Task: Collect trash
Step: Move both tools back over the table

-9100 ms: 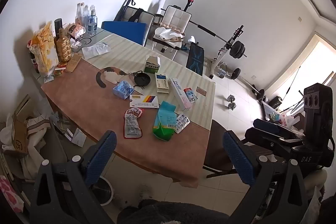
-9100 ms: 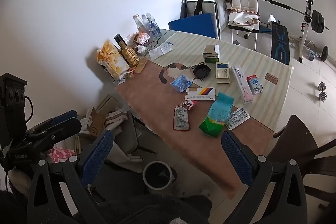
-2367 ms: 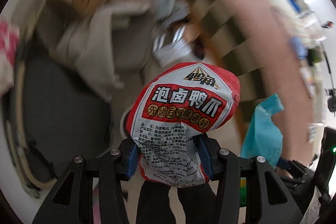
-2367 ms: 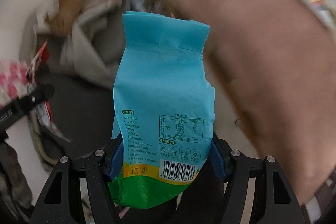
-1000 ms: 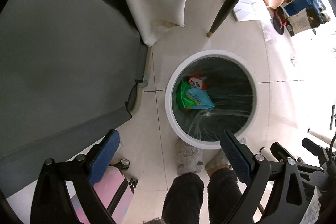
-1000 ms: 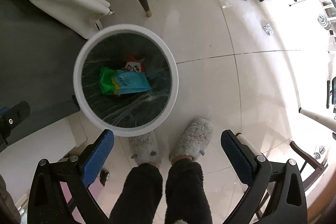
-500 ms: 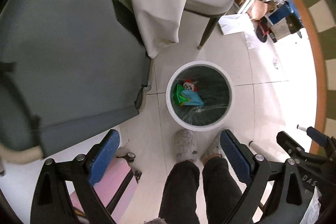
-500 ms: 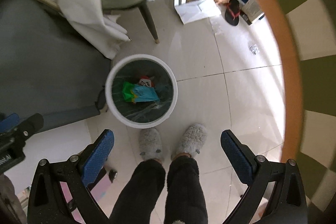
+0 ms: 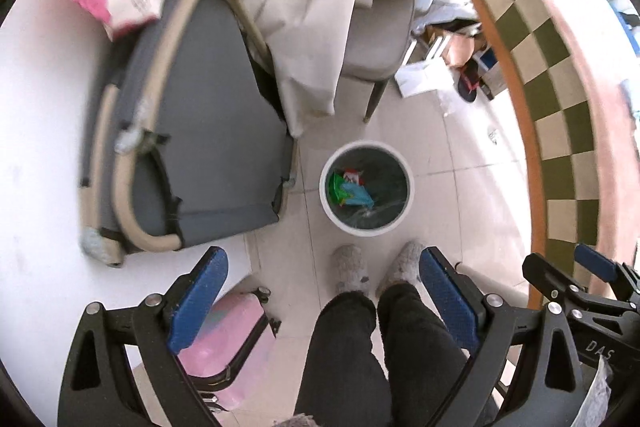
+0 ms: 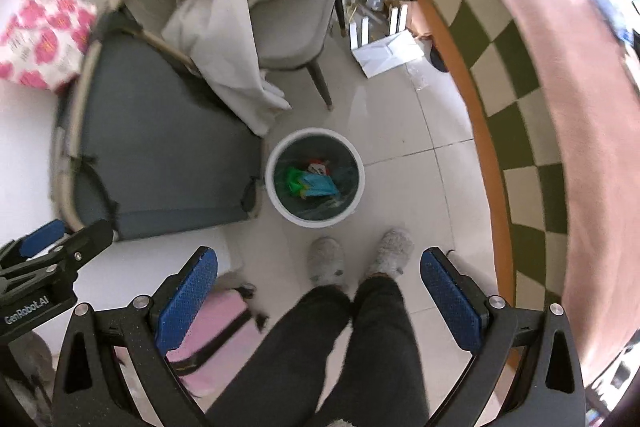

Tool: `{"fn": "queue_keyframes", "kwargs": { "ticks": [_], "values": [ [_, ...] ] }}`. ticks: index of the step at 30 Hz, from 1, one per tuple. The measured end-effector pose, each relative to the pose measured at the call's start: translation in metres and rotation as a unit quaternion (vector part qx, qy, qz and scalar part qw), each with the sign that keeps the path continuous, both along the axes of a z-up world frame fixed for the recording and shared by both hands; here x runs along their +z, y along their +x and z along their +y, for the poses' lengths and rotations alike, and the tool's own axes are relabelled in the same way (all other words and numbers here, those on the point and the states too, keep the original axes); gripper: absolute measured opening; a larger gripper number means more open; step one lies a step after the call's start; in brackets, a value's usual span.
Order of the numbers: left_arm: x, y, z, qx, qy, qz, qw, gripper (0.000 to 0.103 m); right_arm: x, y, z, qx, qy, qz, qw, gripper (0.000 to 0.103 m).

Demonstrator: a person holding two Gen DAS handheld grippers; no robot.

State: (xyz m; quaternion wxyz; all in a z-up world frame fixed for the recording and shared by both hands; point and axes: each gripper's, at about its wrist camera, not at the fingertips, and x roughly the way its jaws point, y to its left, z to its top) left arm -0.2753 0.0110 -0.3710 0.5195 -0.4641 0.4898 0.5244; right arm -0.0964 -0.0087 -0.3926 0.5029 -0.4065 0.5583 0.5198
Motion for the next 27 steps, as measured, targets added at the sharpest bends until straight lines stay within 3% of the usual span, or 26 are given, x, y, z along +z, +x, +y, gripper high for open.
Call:
{"fn": "queue_keyframes", "kwargs": {
  "ticks": [7,11,13,17,22,24,27],
  "values": [
    [0.071,0.053,0.012,-0.064,0.084,0.006,0.9944,0.103,0.076,0.068,-0.012,-0.119,0.054,0.053,0.990,0.102],
    [0.092,0.122,0.028,-0.121,0.105,0.000,0.9871,0.103,0.105,0.150,-0.026,-0.213,0.073,0.044,0.973,0.103],
    [0.097,0.156,0.032,-0.146,0.111,0.003,0.9830,0.103,0.110,0.201,-0.039,-0.274,0.070,0.034,0.959,0.103],
    [0.094,0.261,0.033,-0.214,0.108,0.004,0.9709,0.103,0.090,0.321,-0.083,-0.407,0.025,0.015,0.913,0.103],
    [0.075,0.372,0.038,-0.276,0.089,0.017,0.9567,0.103,0.037,0.445,-0.132,-0.538,-0.033,-0.023,0.842,0.103],
    [0.059,0.424,0.041,-0.298,0.072,0.026,0.9513,0.103,0.014,0.478,-0.135,-0.569,-0.055,-0.026,0.820,0.103],
    [0.044,0.477,0.047,-0.317,0.053,0.038,0.9461,0.103,-0.015,0.509,-0.133,-0.598,-0.083,-0.018,0.797,0.102]
  ]
}}
